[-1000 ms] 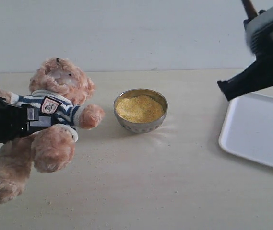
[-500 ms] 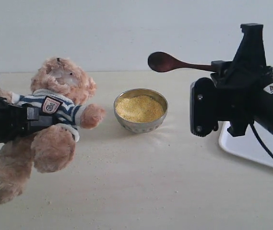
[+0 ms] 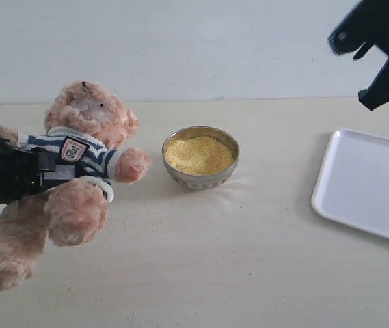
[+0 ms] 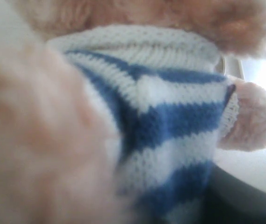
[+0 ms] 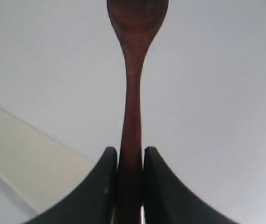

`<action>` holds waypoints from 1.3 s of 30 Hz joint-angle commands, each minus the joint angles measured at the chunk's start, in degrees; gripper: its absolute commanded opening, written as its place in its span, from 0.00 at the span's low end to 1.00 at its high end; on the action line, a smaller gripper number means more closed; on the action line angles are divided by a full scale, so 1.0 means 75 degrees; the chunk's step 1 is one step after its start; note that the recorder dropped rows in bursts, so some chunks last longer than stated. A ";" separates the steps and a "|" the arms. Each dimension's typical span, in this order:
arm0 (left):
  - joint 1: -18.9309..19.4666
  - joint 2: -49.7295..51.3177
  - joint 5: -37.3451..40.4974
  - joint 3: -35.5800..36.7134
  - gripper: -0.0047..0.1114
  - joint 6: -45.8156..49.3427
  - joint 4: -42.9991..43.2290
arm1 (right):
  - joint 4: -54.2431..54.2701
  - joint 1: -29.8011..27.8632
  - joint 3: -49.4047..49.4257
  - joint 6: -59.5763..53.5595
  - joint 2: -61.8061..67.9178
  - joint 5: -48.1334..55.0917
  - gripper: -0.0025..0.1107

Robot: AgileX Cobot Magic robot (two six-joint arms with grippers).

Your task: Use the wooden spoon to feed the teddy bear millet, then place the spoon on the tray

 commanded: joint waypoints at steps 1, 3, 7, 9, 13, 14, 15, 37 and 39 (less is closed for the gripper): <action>0.0015 -0.0052 0.0182 0.0007 0.08 -0.0008 -0.0112 | 0.1829 -0.0045 -0.0100 0.4800 -0.0229 0.0752 0.02; 0.0015 -0.0052 0.0180 0.0007 0.08 -0.0008 -0.0077 | 0.1987 -0.0045 0.0038 0.8991 -0.0229 0.1265 0.02; 0.0015 -0.0052 0.0289 0.0007 0.08 -0.0021 0.0190 | -0.1358 -0.0045 0.0959 1.7769 -0.0198 0.0246 0.02; 0.0015 -0.0052 0.0338 0.0007 0.08 -0.0075 0.0263 | -0.2877 -0.0295 0.1490 1.8155 -0.0198 -0.1957 0.02; 0.0015 -0.0052 0.0338 0.0007 0.08 -0.0075 0.0263 | -0.5665 -0.2081 0.1647 1.5405 -0.0881 -0.0081 0.02; 0.0015 -0.0052 0.0338 0.0007 0.08 -0.0075 0.0263 | -0.6516 -0.2515 0.1545 1.4326 -0.0993 0.0650 0.02; 0.0015 -0.0052 0.0338 0.0007 0.08 -0.0075 0.0263 | -0.7432 -0.2883 0.1325 1.3110 -0.1084 0.1690 0.02; 0.0015 -0.0052 0.0322 0.0007 0.08 -0.0073 0.0231 | -1.0735 -0.2135 -0.1812 0.7459 -0.0374 0.9011 0.02; 0.0015 -0.0052 0.0322 0.0007 0.08 -0.0073 0.0231 | -1.0767 -0.2079 -0.2032 0.7495 -0.0095 0.9366 0.02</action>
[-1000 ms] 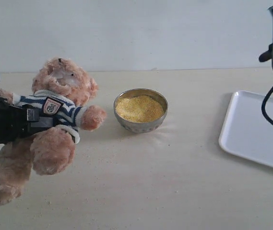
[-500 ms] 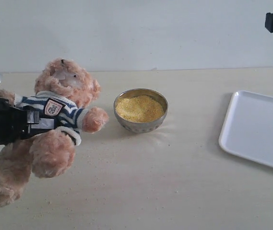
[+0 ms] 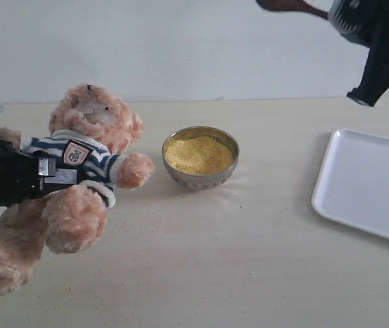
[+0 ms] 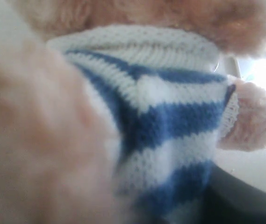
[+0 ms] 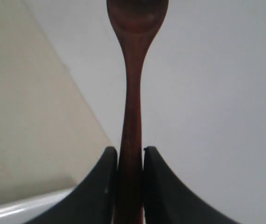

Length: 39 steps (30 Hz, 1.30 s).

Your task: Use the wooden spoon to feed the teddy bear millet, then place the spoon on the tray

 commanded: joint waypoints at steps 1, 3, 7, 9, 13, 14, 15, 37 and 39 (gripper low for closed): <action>0.0015 -0.0052 0.0151 0.0007 0.08 -0.0073 -0.0056 | -0.0224 0.0151 -0.0494 -0.0354 0.0639 0.1135 0.02; 0.0015 -0.0052 0.0151 0.0007 0.08 -0.0073 -0.0056 | -0.0732 0.0290 -0.0647 -0.0354 0.0868 0.1477 0.02; 0.0015 -0.0052 0.0151 0.0007 0.08 -0.0073 -0.0056 | -0.3063 0.0559 -0.0769 0.1422 0.1122 0.1825 0.02; 0.0015 -0.0052 0.0151 0.0007 0.08 -0.0073 -0.0056 | -0.4365 0.0658 -0.0769 0.3467 0.1101 0.1687 0.02; 0.0015 -0.0052 0.0120 0.0007 0.08 -0.0073 -0.0092 | -0.5816 0.0766 -0.0836 0.7012 0.1070 0.1619 0.02; 0.0015 -0.0052 0.0120 0.0007 0.08 -0.0073 -0.0092 | -0.5830 0.0766 -0.0850 0.7723 0.1087 0.1551 0.02; 0.0015 -0.0052 0.0120 0.0007 0.08 -0.0073 -0.0092 | -0.5830 0.0766 -0.0850 0.8345 0.1087 0.1513 0.02; 0.0015 -0.0052 0.0120 0.0007 0.08 -0.0073 -0.0126 | -0.5449 0.2072 -0.0914 0.4377 0.1242 0.3400 0.02; 0.0015 -0.0052 0.0120 0.0007 0.08 -0.0073 -0.0149 | -0.5482 0.2360 -0.1124 0.3996 0.1547 0.3798 0.02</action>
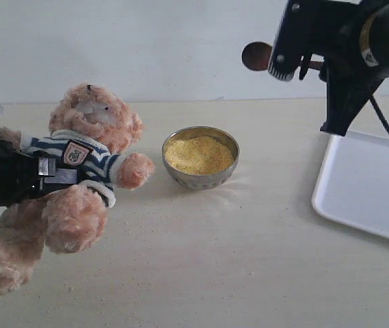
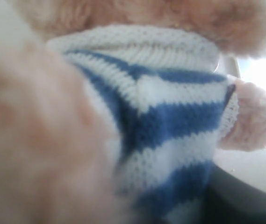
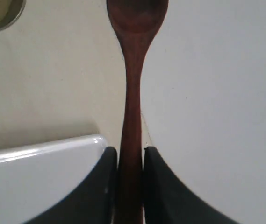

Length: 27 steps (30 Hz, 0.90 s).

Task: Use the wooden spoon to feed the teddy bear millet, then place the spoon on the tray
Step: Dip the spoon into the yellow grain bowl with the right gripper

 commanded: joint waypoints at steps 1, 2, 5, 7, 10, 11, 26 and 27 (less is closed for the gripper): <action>0.0015 -0.0052 0.0120 0.0007 0.08 -0.0073 -0.0149 | -0.0015 0.0628 -0.0483 -0.1065 0.0596 0.0968 0.02; 0.0015 -0.0052 0.0120 0.0007 0.08 -0.0073 -0.0149 | -0.0032 0.0751 -0.0650 -0.1190 0.0799 0.1223 0.02; 0.0015 -0.0052 0.0120 0.0007 0.08 -0.0073 -0.0149 | -0.0460 0.1107 -0.1484 -0.1269 0.1743 0.2313 0.02; 0.0015 -0.0052 0.0120 0.0007 0.08 -0.0073 -0.0149 | -0.0526 0.1177 -0.1825 -0.1339 0.2036 0.2628 0.02; 0.0015 -0.0052 0.0120 0.0007 0.08 -0.0073 -0.0149 | -0.0307 0.1242 -0.2087 -0.1817 0.2264 0.2594 0.02; 0.0015 -0.0052 0.0120 0.0007 0.08 -0.0073 -0.0149 | -0.0307 0.1284 -0.2123 -0.1953 0.2305 0.2489 0.02; 0.0015 -0.0052 -0.0163 0.0007 0.08 0.0024 -0.0063 | 0.0025 0.1862 -0.2528 -0.2113 0.3478 0.2357 0.02; 0.0015 -0.0052 -0.0107 0.0007 0.08 0.0024 -0.0063 | -0.0012 0.1862 -0.2528 -0.2128 0.3575 0.2388 0.02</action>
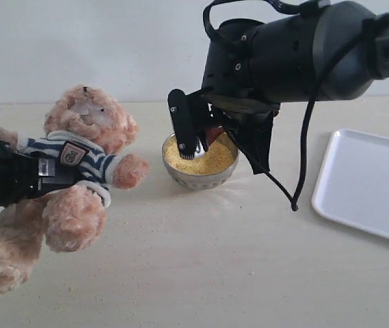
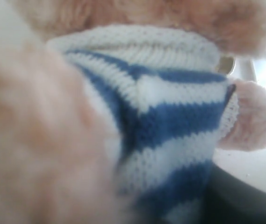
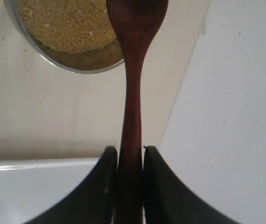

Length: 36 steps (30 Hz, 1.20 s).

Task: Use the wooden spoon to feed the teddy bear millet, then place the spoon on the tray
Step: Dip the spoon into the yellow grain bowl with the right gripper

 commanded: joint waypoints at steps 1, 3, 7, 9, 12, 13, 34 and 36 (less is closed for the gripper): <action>0.0015 -0.0052 0.0241 0.0007 0.08 0.0024 -0.0044 | -0.0027 -0.0003 -0.0037 0.0041 0.0205 -0.0002 0.02; 0.0015 -0.0052 0.0241 0.0007 0.08 0.0024 -0.0044 | -0.0074 -0.0003 -0.0090 0.0093 0.0324 -0.0002 0.02; 0.0015 -0.0052 0.0241 0.0007 0.08 0.0024 -0.0044 | -0.0357 -0.0003 -0.0439 0.0381 0.0662 0.0239 0.02; 0.0015 -0.0052 0.0241 0.0007 0.08 0.0024 -0.0044 | -0.0361 -0.0003 -0.0570 0.0379 0.0776 0.0221 0.02; 0.0015 -0.0052 0.0241 0.0007 0.08 0.0024 -0.0044 | -0.0344 -0.0003 -0.0571 0.0379 0.0907 0.0332 0.02; 0.0015 -0.0052 0.0241 0.0007 0.08 0.0024 -0.0044 | -0.0328 -0.0003 -0.0571 0.0342 0.0962 0.0477 0.02; 0.0015 -0.0052 0.0239 0.0129 0.08 0.0038 -0.0044 | 0.0240 -0.0018 -0.0571 0.1562 0.0836 0.0398 0.02; 0.0015 -0.0052 0.0239 0.0129 0.08 0.0038 -0.0044 | 0.0240 -0.0018 -0.0571 0.1565 0.0836 0.0433 0.02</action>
